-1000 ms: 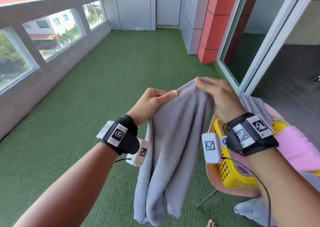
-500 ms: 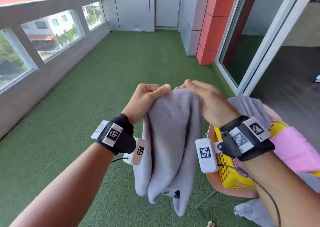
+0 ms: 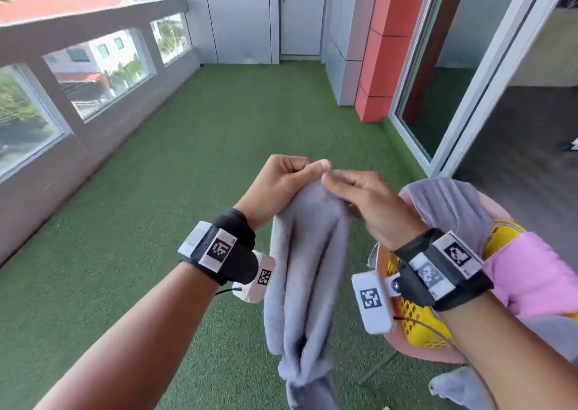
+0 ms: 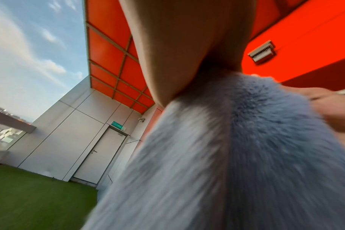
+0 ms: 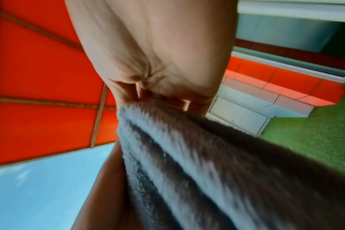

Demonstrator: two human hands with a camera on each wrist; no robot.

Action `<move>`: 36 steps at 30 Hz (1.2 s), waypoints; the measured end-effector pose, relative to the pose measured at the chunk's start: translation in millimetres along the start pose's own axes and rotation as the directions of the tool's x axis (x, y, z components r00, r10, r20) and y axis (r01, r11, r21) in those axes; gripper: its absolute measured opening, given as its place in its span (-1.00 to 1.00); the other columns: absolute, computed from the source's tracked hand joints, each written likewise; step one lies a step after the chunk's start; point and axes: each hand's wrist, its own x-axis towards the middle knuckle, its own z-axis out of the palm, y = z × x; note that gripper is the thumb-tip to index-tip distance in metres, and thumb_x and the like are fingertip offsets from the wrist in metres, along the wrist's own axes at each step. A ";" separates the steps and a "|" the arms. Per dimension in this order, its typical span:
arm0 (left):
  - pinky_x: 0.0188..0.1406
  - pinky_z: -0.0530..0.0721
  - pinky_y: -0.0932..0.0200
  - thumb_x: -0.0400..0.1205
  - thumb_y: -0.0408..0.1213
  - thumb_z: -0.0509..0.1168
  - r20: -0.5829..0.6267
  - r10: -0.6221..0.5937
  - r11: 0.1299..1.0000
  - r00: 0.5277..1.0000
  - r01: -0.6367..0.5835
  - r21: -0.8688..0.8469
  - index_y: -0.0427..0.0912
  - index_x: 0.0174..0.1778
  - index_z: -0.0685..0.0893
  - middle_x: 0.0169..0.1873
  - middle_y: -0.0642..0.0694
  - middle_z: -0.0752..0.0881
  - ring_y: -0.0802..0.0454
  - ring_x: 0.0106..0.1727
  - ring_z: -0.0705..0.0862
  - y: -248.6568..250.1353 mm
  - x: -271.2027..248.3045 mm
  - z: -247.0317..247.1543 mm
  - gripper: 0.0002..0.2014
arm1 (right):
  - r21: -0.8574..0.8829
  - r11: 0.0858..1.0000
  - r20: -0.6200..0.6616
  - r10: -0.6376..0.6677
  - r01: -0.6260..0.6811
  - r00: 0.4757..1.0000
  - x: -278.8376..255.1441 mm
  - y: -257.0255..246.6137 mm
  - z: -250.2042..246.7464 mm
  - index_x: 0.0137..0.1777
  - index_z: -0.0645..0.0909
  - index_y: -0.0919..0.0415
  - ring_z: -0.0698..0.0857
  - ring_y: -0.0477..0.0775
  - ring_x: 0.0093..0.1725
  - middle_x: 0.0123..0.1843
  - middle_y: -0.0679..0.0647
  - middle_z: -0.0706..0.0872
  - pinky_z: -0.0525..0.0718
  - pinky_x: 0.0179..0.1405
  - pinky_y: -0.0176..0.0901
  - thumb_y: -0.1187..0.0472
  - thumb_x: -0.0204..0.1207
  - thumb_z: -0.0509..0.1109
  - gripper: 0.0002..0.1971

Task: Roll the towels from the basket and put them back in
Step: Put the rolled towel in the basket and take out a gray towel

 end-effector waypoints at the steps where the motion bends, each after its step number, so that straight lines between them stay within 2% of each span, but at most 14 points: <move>1: -0.45 0.36 0.11 0.67 -0.10 0.31 0.017 -0.011 1.000 1.000 0.011 -0.004 -0.51 -0.36 0.58 -0.42 -0.18 0.57 0.01 -0.37 0.45 -3.9 -3.4 0.4 -0.52 | 0.098 0.995 -0.107 -0.014 0.025 0.994 3.1 -6.9 -10.8 -0.06 0.70 0.35 0.67 0.03 -0.11 -0.13 0.16 0.75 0.56 -0.07 -0.19 0.14 0.52 0.38 -0.76; 4: -0.34 0.55 0.13 0.67 -0.06 0.29 -0.001 -0.041 0.999 0.999 0.041 -0.035 -0.50 -0.26 0.67 -0.33 -0.22 0.69 0.00 -0.31 0.57 -8.5 -9.4 -2.1 -0.52 | 0.293 0.953 -0.271 0.000 0.083 0.962 6.2 -14.5 -27.4 -0.10 0.66 0.35 0.66 0.05 -0.17 -0.20 0.15 0.72 0.54 -0.08 -0.12 0.19 0.59 0.33 -0.80; 6: -0.40 0.44 0.07 0.65 -0.05 0.33 -0.038 -0.030 0.999 0.999 0.028 -0.047 -0.58 -0.32 0.53 -0.40 -0.24 0.58 -0.03 -0.36 0.47 -3.8 -5.9 -3.2 -0.45 | 0.211 0.978 -0.121 0.033 -0.006 0.992 -1.0 -7.9 -10.3 0.03 0.64 0.36 0.72 0.03 -0.05 -0.09 0.17 0.77 0.59 0.01 -0.13 0.13 0.66 0.27 -0.74; 9: -0.55 0.25 0.20 0.64 -0.11 0.36 -0.025 -0.020 1.000 0.999 0.019 -0.019 -0.44 -0.47 0.38 -0.53 -0.13 0.38 0.05 -0.50 0.30 6.0 -1.1 -0.3 -0.47 | 0.010 0.993 0.136 0.119 -0.121 0.984 -17.5 -8.0 14.5 0.08 0.67 0.41 0.75 -0.03 -0.05 -0.06 0.13 0.81 0.63 -0.07 -0.29 0.15 0.67 0.23 -0.69; 11: -0.59 0.33 0.30 0.67 -0.10 0.30 0.028 -0.060 0.998 0.998 0.060 0.000 -0.33 -0.50 0.49 -0.58 -0.08 0.49 0.10 -0.56 0.39 5.8 -7.7 -0.4 -0.52 | 0.076 0.996 0.067 0.048 -0.053 0.997 -14.6 -18.0 7.6 -0.02 0.67 0.42 0.69 0.06 -0.07 -0.09 0.20 0.75 0.59 -0.05 -0.20 0.20 0.59 0.32 -0.76; 13: -0.52 0.48 0.32 0.68 -0.05 0.26 0.059 -0.104 0.994 0.993 0.102 0.026 -0.26 -0.46 0.63 -0.50 -0.06 0.65 0.11 -0.50 0.54 2.5 -17.6 -5.1 -0.55 | 0.266 0.964 -0.134 0.042 -0.005 0.990 -6.4 -25.6 -10.6 -0.11 0.64 0.35 0.63 0.14 -0.09 -0.13 0.27 0.68 0.51 0.02 -0.06 0.19 0.52 0.40 -0.82; 15: -0.38 0.54 0.22 0.67 -0.02 0.27 0.051 -0.098 0.995 0.994 0.097 0.016 -0.43 -0.30 0.69 -0.37 -0.19 0.69 0.01 -0.35 0.59 0.3 -21.3 -12.1 -0.52 | 0.363 0.931 -0.243 0.065 0.029 0.968 0.5 -23.0 -19.2 -0.15 0.61 0.29 0.64 0.11 -0.12 -0.17 0.23 0.66 0.50 0.04 -0.04 0.19 0.52 0.41 -0.86; 20: -0.52 0.30 -0.07 0.62 -0.09 0.37 -0.023 -0.002 1.000 1.000 0.002 -0.019 -0.60 -0.39 0.39 -0.43 -0.29 0.52 -0.17 -0.40 0.36 16.3 -9.0 -15.2 -0.42 | -0.003 0.990 0.147 0.137 -0.138 0.980 -11.6 -8.3 16.8 0.13 0.62 0.50 0.73 0.22 0.07 0.12 0.39 0.74 0.64 0.13 -0.01 0.09 0.51 0.44 -0.58; 22: -0.47 0.31 -0.10 0.62 -0.03 0.36 0.058 -0.003 1.000 0.998 0.003 0.008 -0.63 -0.33 0.43 -0.39 -0.27 0.56 -0.16 -0.37 0.38 19.2 -13.4 -13.0 -0.39 | 0.025 0.998 0.074 0.056 -0.058 0.996 -7.7 -22.1 10.2 0.05 0.66 0.50 0.71 0.17 -0.02 0.02 0.37 0.75 0.63 0.06 -0.08 0.16 0.50 0.42 -0.66; 26: -0.33 0.34 -0.13 0.57 0.12 0.38 0.049 -0.058 0.998 0.997 0.058 0.004 -0.67 -0.20 0.45 -0.29 -0.26 0.51 -0.14 -0.27 0.40 12.5 -24.0 -20.4 -0.27 | 0.318 0.947 -0.152 0.016 0.034 0.988 3.1 -32.9 -24.8 0.02 0.69 0.33 0.69 0.15 0.08 0.00 0.21 0.76 0.47 0.38 0.09 0.19 0.59 0.35 -0.81; 29: -0.39 0.40 0.02 0.57 0.03 0.39 0.008 -0.036 0.999 0.999 0.036 0.000 -0.56 -0.30 0.47 -0.38 -0.22 0.53 -0.07 -0.36 0.43 19.5 -19.5 -20.6 -0.40 | 0.089 0.988 0.126 0.118 -0.130 0.985 -10.7 -14.5 1.4 0.27 0.56 0.46 0.69 0.22 0.15 0.16 0.33 0.72 0.59 0.27 0.10 0.14 0.62 0.32 -0.62; 31: -0.49 0.34 0.17 0.61 -0.07 0.37 0.048 -0.033 0.999 0.998 0.031 0.034 -0.46 -0.38 0.48 -0.46 -0.16 0.46 -0.01 -0.42 0.37 25.0 -17.9 -16.4 -0.52 | -0.034 0.991 0.208 0.132 -0.127 0.969 -17.0 -14.8 15.6 0.17 0.62 0.46 0.72 0.17 0.04 0.07 0.31 0.76 0.66 0.08 -0.03 0.15 0.59 0.34 -0.66; 33: -0.50 0.26 0.17 0.64 -0.09 0.34 0.094 -0.052 0.997 0.994 0.047 0.055 -0.49 -0.38 0.45 -0.43 -0.17 0.42 -0.02 -0.40 0.33 23.8 -22.6 -15.5 -0.50 | 0.059 0.997 0.081 0.036 -0.041 0.996 -11.5 -25.1 6.2 0.07 0.67 0.41 0.71 0.10 -0.02 -0.01 0.25 0.77 0.63 0.04 -0.18 0.17 0.55 0.33 -0.71; 36: -0.53 0.31 0.22 0.65 -0.07 0.33 0.047 -0.078 0.995 0.996 0.074 0.074 -0.44 -0.39 0.47 -0.44 -0.16 0.46 -0.01 -0.43 0.39 18.8 -29.5 -26.1 -0.52 | 0.272 0.962 -0.086 0.036 -0.011 0.996 -2.7 -31.3 -20.9 0.16 0.56 0.54 0.66 0.21 0.06 0.05 0.35 0.69 0.52 0.27 0.10 0.13 0.50 0.40 -0.57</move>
